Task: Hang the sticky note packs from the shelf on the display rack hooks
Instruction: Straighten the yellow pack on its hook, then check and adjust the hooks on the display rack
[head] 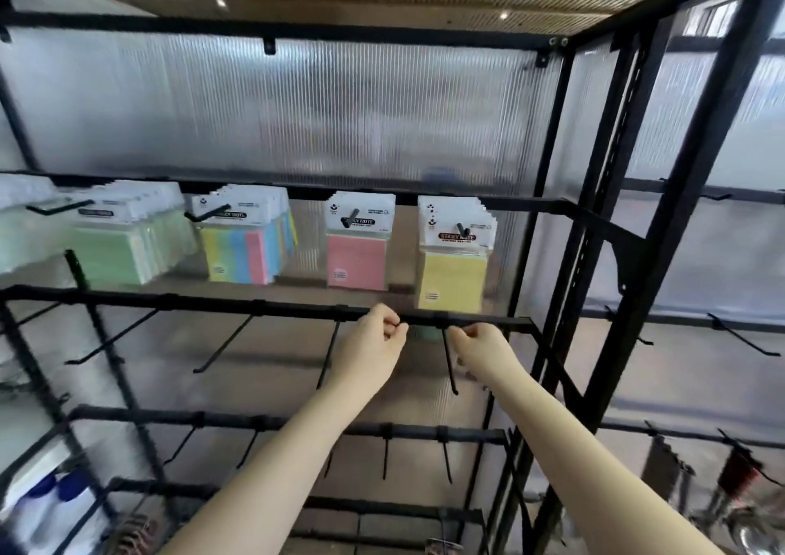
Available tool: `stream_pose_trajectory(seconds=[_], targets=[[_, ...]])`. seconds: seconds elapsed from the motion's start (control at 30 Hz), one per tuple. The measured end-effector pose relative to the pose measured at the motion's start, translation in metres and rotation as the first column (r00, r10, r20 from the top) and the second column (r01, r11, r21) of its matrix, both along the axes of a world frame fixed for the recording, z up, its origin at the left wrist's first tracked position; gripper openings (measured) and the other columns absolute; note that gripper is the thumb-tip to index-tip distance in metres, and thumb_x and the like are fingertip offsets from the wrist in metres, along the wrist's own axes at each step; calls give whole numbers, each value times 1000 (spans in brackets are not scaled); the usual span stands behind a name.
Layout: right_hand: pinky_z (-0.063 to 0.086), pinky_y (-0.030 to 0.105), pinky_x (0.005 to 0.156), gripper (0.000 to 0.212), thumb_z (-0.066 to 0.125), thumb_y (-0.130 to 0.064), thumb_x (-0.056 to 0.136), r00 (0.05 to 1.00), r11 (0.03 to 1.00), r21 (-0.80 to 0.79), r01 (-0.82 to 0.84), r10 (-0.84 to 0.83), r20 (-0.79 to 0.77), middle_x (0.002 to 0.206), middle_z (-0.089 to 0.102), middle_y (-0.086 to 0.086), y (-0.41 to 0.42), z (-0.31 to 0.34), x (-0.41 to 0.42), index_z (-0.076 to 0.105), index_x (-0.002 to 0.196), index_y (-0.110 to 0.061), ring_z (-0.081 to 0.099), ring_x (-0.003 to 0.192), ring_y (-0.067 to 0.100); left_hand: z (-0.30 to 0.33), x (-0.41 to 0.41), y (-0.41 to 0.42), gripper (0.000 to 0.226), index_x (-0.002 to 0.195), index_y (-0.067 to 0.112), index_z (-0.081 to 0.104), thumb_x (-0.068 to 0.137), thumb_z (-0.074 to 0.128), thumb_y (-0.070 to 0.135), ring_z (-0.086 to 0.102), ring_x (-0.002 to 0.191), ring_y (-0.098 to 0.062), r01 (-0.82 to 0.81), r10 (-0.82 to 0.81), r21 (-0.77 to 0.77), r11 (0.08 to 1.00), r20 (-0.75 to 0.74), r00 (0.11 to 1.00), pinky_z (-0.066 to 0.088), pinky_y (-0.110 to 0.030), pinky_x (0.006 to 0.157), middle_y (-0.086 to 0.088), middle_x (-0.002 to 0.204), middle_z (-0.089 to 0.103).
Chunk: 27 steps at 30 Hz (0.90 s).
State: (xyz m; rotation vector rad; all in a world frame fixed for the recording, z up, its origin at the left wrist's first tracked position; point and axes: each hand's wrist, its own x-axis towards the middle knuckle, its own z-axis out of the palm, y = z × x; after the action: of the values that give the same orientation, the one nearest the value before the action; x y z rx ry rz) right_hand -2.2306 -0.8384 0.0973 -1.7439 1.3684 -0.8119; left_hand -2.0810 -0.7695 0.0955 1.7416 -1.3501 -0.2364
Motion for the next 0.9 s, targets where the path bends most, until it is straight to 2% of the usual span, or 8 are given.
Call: stream_pose_trajectory(seconds=[0.17, 0.27, 0.33, 0.47, 0.57, 0.73, 0.8, 0.9], targets=[[42, 22, 59, 23, 48, -29, 97, 994, 983, -144, -110, 110, -14, 79, 58, -12, 38, -1, 44, 61, 108, -14, 54, 72, 4, -10, 44, 52, 12, 101, 19, 62, 95, 52, 25, 61, 92, -15, -99, 87, 98, 990, 114, 990, 52, -31, 80, 4, 99, 67], [49, 33, 72, 25, 47, -26, 96, 976, 960, -176, -219, 213, -53, 88, 66, 0, 65, 6, 86, 62, 105, -9, 61, 84, 20, -10, 84, 86, 12, 101, 18, 62, 96, 51, 22, 59, 95, -14, -168, 153, 108, 980, 133, 979, 49, -25, 76, 2, 102, 65], [48, 34, 75, 25, 47, -24, 96, 960, 942, -188, -278, 270, -69, 92, 68, 8, 81, 10, 113, 62, 103, -5, 61, 88, 26, -8, 110, 104, 12, 100, 20, 61, 97, 50, 21, 58, 95, -13, -218, 201, 116, 969, 143, 969, 46, -23, 69, 3, 103, 64], [40, 31, 65, 23, 49, -26, 96, 915, 885, -230, -405, 392, -98, 79, 61, 2, 115, 17, 186, 59, 90, -6, 55, 78, 23, -8, 173, 144, 14, 101, 21, 61, 97, 48, 23, 61, 95, -16, -338, 317, 114, 934, 169, 933, 46, -27, 68, 7, 99, 62], [42, 30, 65, 25, 50, -28, 96, 875, 838, -252, -485, 464, -139, 81, 64, 6, 143, 17, 246, 60, 89, -6, 57, 78, 26, -11, 222, 175, 14, 101, 25, 60, 97, 47, 26, 62, 91, -15, -420, 393, 119, 900, 198, 898, 45, -26, 65, 6, 101, 66], [46, 29, 74, 24, 50, -29, 95, 767, 733, -228, -641, 599, -231, 95, 68, 3, 194, 7, 355, 64, 103, -11, 62, 91, 23, -19, 317, 235, 13, 100, 26, 60, 96, 48, 25, 64, 93, -17, -509, 479, 189, 840, 184, 858, 51, -32, 72, 5, 103, 68], [42, 26, 67, 20, 50, -27, 94, 736, 707, -212, -675, 629, -248, 88, 65, 4, 212, 3, 400, 63, 95, -11, 60, 83, 22, -22, 356, 260, 10, 92, 28, 57, 95, 48, 24, 63, 91, -18, -525, 502, 213, 824, 158, 851, 52, -36, 78, 4, 99, 68], [35, 25, 62, 18, 50, -25, 93, 695, 668, -198, -717, 667, -269, 77, 59, 0, 238, 1, 459, 53, 78, -17, 53, 75, 20, -28, 405, 297, 9, 89, 30, 55, 94, 50, 25, 63, 87, -16, -566, 544, 240, 788, 157, 824, 50, -32, 74, 5, 96, 67]])
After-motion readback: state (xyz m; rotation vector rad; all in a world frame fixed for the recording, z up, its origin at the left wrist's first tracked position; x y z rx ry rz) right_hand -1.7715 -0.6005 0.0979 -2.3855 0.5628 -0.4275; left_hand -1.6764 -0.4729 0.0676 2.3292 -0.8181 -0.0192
